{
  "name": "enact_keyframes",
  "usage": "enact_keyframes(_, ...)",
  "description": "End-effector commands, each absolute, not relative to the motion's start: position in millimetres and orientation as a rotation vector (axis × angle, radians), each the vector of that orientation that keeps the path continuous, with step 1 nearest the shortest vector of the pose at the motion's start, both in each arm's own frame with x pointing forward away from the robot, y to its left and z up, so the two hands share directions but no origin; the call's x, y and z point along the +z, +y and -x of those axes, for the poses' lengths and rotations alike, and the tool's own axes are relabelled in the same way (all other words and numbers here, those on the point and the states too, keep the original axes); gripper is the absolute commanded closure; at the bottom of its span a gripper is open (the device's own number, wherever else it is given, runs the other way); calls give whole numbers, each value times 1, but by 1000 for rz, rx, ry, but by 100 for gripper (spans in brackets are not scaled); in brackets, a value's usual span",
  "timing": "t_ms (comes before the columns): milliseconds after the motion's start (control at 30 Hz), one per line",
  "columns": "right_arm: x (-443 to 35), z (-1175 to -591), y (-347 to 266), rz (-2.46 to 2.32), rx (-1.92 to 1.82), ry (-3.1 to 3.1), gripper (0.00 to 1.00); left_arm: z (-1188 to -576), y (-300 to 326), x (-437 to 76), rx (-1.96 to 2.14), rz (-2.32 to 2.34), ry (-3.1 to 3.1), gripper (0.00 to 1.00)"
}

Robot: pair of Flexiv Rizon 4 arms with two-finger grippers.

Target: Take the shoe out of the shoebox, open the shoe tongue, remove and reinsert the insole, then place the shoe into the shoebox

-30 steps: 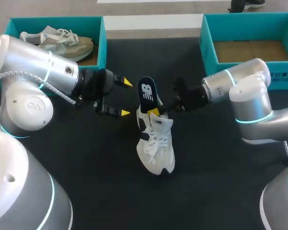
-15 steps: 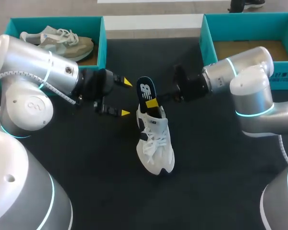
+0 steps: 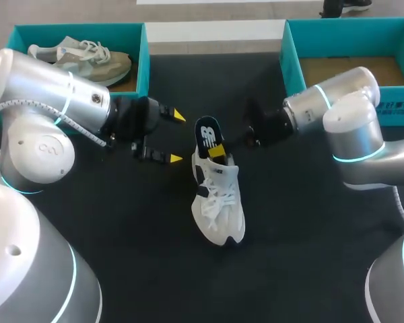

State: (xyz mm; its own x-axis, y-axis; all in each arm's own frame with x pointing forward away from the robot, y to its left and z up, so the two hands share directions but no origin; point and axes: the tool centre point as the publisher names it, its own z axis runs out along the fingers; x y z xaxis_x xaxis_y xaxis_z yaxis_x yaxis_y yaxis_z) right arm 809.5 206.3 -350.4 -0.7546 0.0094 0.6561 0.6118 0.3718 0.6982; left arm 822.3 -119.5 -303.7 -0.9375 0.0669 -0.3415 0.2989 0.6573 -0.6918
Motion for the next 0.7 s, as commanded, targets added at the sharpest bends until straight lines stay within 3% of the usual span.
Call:
enact_keyframes(33, -354, -798, 205, 555, -1385, -2079, 100, -822, -120, -304, -1150, -293, 2592, 0)
enact_keyframes(267, -349, -798, 208, 562, -1381, -2097, 99, -822, -120, -304, -1150, -293, 2592, 0)
enact_keyframes(333, -344, -802, 209, 554, -1396, -2107, 73, -822, -120, -304, -1150, -293, 2592, 0)
enact_keyframes(400, -340, -805, 211, 542, -1403, -2123, 71, -822, -120, -304, -1150, -293, 2592, 0)
enact_keyframes(633, -328, -823, 214, 504, -1433, -2150, 73, -822, -120, -304, -1150, -293, 2592, 0)
enact_keyframes(667, -328, -826, 215, 507, -1433, -2148, 75, -822, -120, -304, -1150, -293, 2592, 0)
enact_keyframes(700, -328, -828, 215, 523, -1413, -2148, 85, -822, -120, -304, -1150, -293, 2592, 0)
